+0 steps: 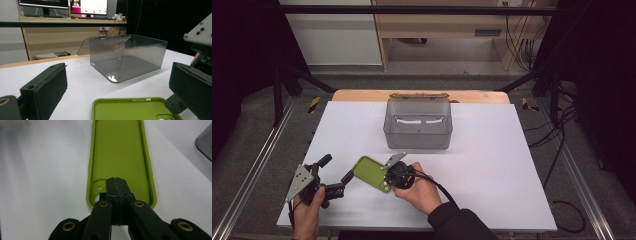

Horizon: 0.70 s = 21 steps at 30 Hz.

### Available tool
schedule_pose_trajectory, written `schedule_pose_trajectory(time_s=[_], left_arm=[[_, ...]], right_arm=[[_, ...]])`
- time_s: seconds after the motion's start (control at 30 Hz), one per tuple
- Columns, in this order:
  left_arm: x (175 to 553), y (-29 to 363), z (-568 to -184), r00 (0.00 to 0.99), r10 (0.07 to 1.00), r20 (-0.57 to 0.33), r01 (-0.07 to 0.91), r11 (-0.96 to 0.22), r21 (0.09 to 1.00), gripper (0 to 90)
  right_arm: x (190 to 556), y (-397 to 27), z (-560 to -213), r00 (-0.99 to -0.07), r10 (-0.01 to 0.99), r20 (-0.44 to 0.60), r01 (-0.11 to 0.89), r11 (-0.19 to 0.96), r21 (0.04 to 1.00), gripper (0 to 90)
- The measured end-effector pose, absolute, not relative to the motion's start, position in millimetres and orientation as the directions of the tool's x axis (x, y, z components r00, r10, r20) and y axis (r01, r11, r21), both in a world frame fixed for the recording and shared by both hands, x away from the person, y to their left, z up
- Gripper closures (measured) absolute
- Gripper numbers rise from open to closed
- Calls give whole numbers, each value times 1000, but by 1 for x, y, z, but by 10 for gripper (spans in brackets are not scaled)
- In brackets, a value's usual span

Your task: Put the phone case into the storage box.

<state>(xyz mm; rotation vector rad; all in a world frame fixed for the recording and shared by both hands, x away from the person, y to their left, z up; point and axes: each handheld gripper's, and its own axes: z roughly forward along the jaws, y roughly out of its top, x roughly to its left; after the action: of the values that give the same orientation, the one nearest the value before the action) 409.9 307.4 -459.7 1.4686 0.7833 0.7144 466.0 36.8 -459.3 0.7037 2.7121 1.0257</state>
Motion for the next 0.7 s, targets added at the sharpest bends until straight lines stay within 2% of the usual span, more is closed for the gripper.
schedule_pose_trajectory(time_s=[0.1,0.7], left_arm=[[410,307,-460,579,815,-25,52,-7,999,13],[411,305,-461,590,807,-32,61,-5,998,13]], right_arm=[[466,38,-462,-880,474,9,374,682,629,900],[468,41,-463,-882,471,-2,375,705,601,900]])
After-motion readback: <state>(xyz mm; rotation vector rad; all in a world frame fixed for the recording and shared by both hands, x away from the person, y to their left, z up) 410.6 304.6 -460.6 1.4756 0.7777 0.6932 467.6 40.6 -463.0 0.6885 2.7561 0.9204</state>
